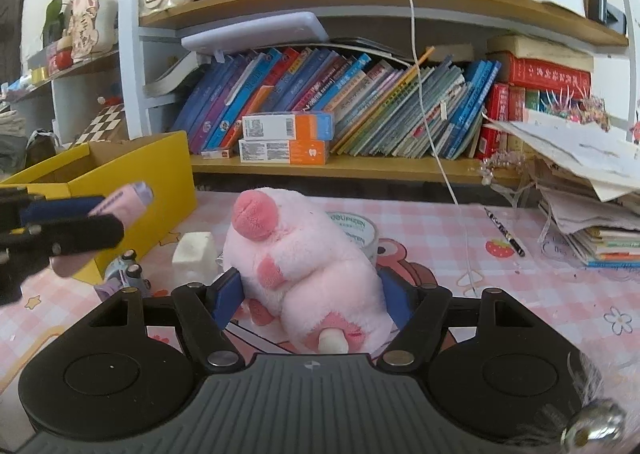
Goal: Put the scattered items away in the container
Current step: 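Carry the pink tube and plush pig with both tools over the yellow box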
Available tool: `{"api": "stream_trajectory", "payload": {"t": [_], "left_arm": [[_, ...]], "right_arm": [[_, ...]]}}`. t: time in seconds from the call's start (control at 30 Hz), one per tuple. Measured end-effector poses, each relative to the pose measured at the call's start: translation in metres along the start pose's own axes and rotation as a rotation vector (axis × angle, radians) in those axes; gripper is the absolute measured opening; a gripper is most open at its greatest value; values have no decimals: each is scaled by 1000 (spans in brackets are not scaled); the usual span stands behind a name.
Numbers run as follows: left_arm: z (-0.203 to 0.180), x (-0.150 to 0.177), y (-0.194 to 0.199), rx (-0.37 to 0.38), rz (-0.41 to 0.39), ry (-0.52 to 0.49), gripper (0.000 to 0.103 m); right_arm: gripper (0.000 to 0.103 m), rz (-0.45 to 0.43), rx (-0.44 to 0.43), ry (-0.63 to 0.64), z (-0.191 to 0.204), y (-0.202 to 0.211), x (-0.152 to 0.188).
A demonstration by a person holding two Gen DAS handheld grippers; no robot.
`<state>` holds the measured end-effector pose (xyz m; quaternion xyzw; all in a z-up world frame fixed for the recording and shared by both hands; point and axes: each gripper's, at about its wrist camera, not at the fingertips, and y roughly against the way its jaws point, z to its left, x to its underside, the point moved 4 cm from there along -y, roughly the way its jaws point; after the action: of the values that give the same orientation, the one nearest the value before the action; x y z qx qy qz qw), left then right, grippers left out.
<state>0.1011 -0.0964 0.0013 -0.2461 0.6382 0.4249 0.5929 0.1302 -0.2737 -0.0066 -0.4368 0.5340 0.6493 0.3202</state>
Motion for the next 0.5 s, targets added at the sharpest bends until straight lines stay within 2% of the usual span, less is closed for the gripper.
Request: {"api": "stream_trajectory", "payload": {"t": [0.37,0.5], "left_arm": [[21,-18,28,-48,-98,7,23],[33,-23,37,-76,-122,9,23]], "right_arm": [[70,-40,-39,35,30,12,-23],[70,-79,-61,50,46,16,-40]]}}
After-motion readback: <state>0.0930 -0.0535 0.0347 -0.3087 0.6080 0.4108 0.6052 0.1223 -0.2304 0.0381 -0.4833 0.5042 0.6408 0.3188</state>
